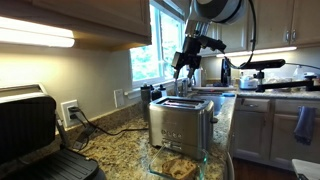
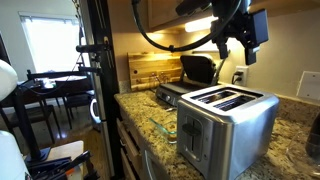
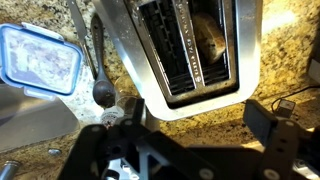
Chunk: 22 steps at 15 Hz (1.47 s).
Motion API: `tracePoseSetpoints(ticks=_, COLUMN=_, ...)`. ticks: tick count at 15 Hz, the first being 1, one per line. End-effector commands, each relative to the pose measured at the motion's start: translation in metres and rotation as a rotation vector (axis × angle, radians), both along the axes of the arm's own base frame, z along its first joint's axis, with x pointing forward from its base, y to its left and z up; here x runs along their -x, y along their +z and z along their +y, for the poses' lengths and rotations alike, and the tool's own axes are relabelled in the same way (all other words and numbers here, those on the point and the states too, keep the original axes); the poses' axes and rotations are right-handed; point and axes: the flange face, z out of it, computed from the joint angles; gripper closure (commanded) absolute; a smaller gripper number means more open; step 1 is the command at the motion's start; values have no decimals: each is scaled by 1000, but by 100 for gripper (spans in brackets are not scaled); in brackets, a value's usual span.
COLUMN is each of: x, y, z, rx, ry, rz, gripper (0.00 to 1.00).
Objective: Put the slice of bread in the toaster then push down the lever
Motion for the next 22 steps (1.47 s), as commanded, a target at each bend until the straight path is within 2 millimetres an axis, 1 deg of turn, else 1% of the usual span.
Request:
tracePoseSetpoints(ticks=1, x=25, y=7, z=-1, rx=11, ry=16, rz=-1, gripper=0)
tracePoseSetpoints(ticks=9, x=44, y=7, z=1, rx=23, ry=28, rz=21, gripper=0)
tracePoseSetpoints(ticks=10, x=50, y=8, z=3, rx=27, ry=32, rz=25, gripper=0)
tracePoseSetpoints(ticks=16, x=66, y=8, z=5, rx=37, ry=43, rz=53, gripper=0)
tracePoseSetpoints(ticks=22, x=87, y=5, z=17, rx=49, ry=58, rz=92, gripper=0)
